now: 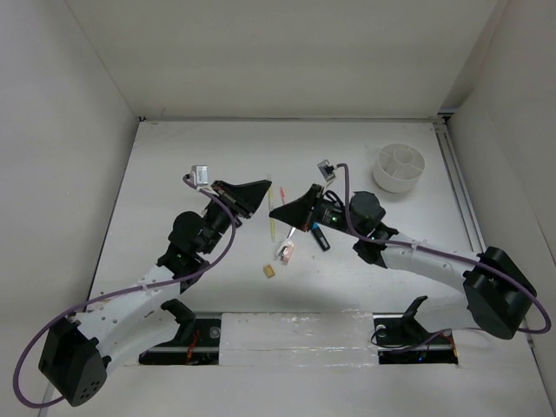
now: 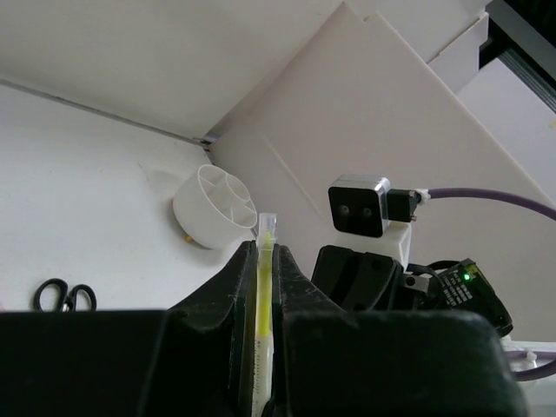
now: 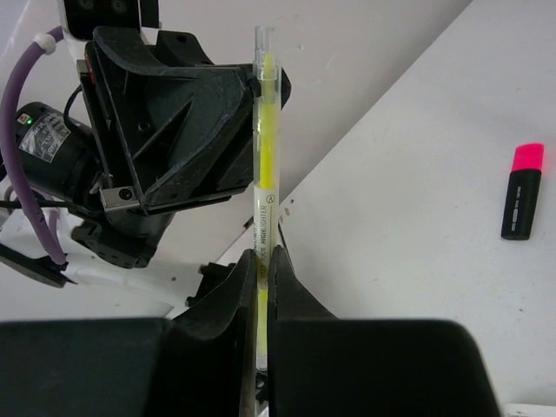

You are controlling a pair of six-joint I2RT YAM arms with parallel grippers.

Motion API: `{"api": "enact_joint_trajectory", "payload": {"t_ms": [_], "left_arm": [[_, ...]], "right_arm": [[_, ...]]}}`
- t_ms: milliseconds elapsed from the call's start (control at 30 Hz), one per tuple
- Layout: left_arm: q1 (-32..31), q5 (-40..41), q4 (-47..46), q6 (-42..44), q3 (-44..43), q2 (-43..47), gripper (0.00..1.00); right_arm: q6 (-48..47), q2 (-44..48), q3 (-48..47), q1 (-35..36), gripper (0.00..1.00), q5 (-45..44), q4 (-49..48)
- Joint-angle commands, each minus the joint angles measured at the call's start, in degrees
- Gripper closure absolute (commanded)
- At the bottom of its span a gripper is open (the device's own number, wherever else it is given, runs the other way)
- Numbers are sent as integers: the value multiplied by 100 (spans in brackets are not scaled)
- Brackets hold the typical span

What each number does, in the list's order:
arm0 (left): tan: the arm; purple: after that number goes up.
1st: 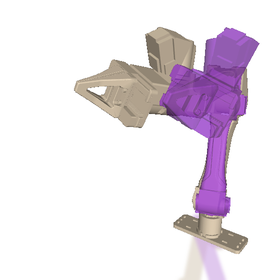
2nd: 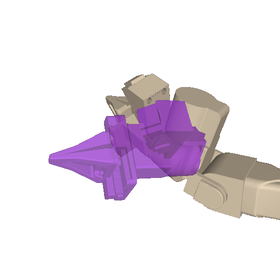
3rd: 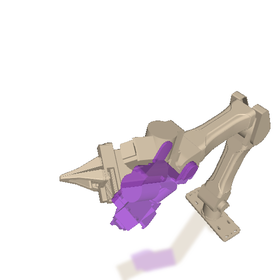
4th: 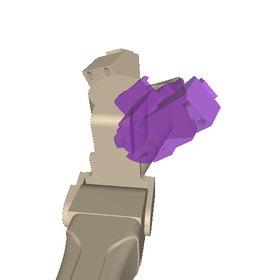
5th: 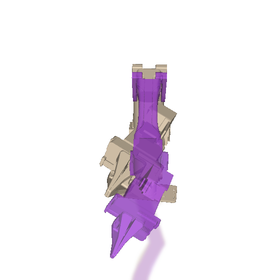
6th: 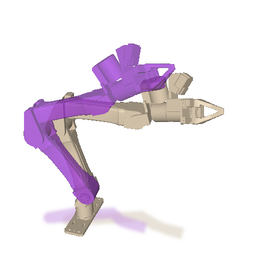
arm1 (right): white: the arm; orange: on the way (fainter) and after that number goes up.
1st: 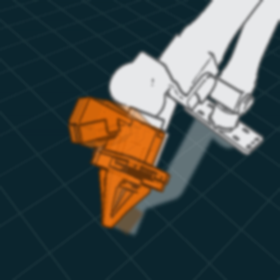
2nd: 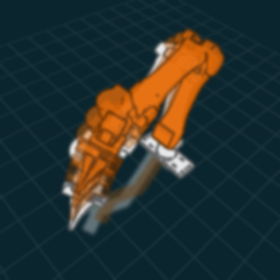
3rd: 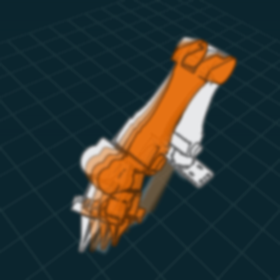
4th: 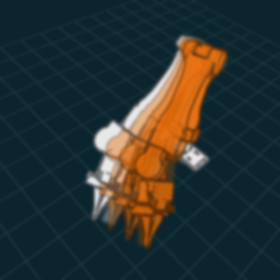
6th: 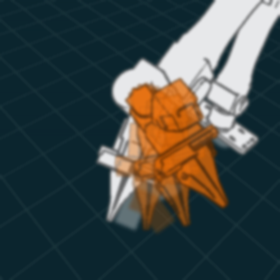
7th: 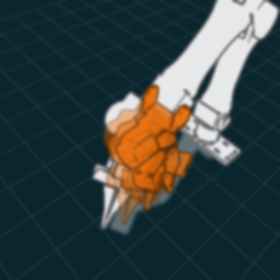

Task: Sort the stationery into containers
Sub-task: Close the pen cap on the pen.

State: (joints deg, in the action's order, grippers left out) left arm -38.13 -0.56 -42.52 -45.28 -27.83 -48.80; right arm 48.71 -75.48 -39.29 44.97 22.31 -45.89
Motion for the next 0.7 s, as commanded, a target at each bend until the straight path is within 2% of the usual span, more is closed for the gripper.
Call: {"api": "enact_joint_trajectory", "payload": {"t_ms": [0,67,200,267,333,400,567,633,667], "left_arm": [[-160,-946,1323,194,112,-42,100],[-160,-771,1597,326,-211,10,100],[-160,-560,2212,449,-872,10,99],[-160,-481,2441,450,-1083,72,90],[-160,-480,2503,502,-1277,220,71],[-160,-410,2503,502,-1364,291,62],[-160,-147,2705,608,-1742,415,13],[-160,-68,2801,608,-1874,415,2],[-160,72,2898,608,-2023,467,0]], "right_arm": [[-510,209,-773,-235,100,-666,-1126],[-852,209,-773,-155,100,-666,-844],[-907,209,-414,-33,100,-596,-1027],[-977,209,-361,-32,100,-596,-914],[-1039,209,-290,20,100,-596,-913],[-1039,209,-237,21,100,-648,-817],[-1188,69,-299,21,100,-798,-579],[-1240,-62,-351,-41,100,-850,-579],[-1241,-63,-351,-128,100,-851,-579]]}}
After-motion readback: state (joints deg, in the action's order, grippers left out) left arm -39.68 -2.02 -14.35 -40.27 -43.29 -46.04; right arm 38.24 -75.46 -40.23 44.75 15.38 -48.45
